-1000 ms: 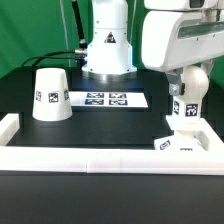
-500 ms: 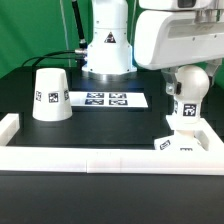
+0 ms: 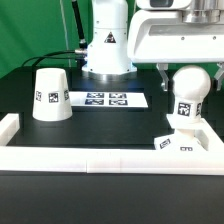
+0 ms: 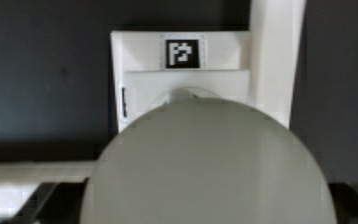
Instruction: Assemble lamp
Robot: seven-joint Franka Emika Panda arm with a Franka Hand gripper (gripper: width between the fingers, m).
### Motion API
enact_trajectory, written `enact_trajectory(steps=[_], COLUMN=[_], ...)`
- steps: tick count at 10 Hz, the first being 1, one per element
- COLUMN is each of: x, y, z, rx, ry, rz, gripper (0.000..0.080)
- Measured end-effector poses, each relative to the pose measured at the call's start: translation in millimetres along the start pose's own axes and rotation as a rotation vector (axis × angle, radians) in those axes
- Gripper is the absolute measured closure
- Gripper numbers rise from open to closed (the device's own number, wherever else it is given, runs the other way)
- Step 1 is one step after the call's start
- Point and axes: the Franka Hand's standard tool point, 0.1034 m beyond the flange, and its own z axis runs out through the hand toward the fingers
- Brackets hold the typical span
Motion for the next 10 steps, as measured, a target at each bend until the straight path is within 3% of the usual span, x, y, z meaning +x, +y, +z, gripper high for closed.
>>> enact_trajectory(steps=[6,9,10], x=[-0.4,-1.0,-1.0], y=[-0.4,-2.4,-2.4], z=[0.2,0.3,0.3], rx=[0.002,0.012,0.012], ry=[-0.004,-0.010,-0.010], rz=[0.532,0.607,0.579], gripper=[0.0220,0.0214,0.0125])
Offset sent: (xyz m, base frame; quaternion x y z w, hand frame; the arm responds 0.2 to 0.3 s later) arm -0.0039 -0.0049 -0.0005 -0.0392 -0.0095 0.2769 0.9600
